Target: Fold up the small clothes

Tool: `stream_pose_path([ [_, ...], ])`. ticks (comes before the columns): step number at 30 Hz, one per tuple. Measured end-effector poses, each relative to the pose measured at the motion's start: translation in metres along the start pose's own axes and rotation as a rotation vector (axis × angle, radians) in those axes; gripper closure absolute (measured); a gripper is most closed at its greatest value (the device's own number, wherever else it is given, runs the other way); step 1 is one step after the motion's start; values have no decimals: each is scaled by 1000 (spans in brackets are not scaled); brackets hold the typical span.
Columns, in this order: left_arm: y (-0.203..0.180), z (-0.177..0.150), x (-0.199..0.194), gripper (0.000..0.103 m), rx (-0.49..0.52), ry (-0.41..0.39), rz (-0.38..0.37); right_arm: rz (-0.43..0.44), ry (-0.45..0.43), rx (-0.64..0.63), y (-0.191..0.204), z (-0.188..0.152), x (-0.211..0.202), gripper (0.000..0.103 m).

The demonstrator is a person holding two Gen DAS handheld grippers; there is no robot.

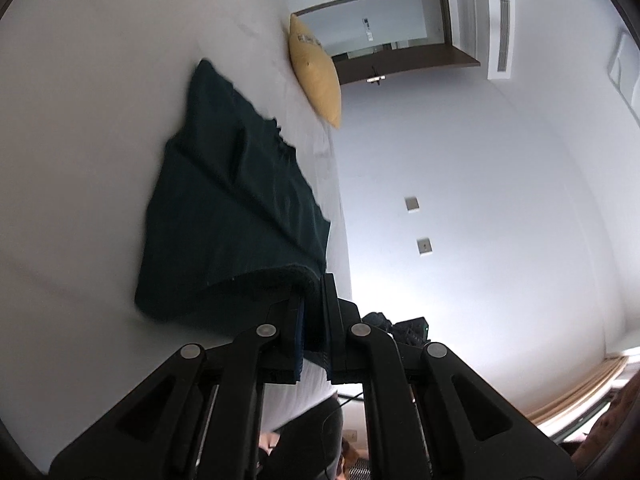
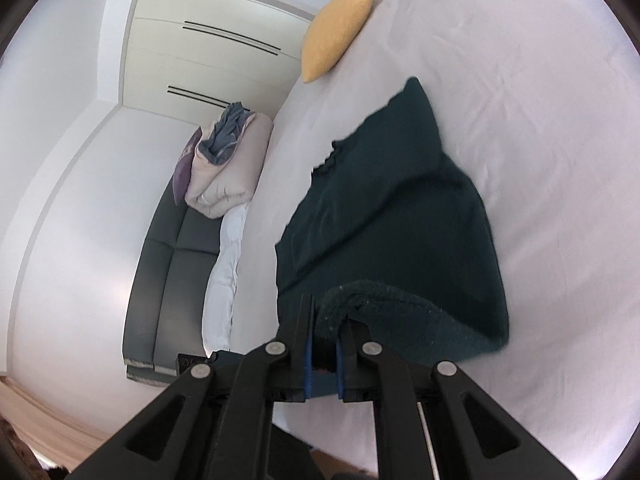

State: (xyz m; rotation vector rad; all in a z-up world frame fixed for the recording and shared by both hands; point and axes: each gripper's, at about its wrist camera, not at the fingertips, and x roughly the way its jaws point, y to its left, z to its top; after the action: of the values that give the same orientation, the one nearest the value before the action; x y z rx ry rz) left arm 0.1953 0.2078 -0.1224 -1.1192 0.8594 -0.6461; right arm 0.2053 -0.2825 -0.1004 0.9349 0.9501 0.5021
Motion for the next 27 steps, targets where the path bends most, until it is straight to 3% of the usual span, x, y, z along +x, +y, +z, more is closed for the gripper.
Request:
stream_pose_path([
  [14, -5, 122, 62, 97, -27, -59, 31, -33, -59, 3, 7, 92, 58, 93],
  [27, 17, 200, 110, 97, -47, -85, 102, -116, -66, -9, -7, 147, 109, 93],
])
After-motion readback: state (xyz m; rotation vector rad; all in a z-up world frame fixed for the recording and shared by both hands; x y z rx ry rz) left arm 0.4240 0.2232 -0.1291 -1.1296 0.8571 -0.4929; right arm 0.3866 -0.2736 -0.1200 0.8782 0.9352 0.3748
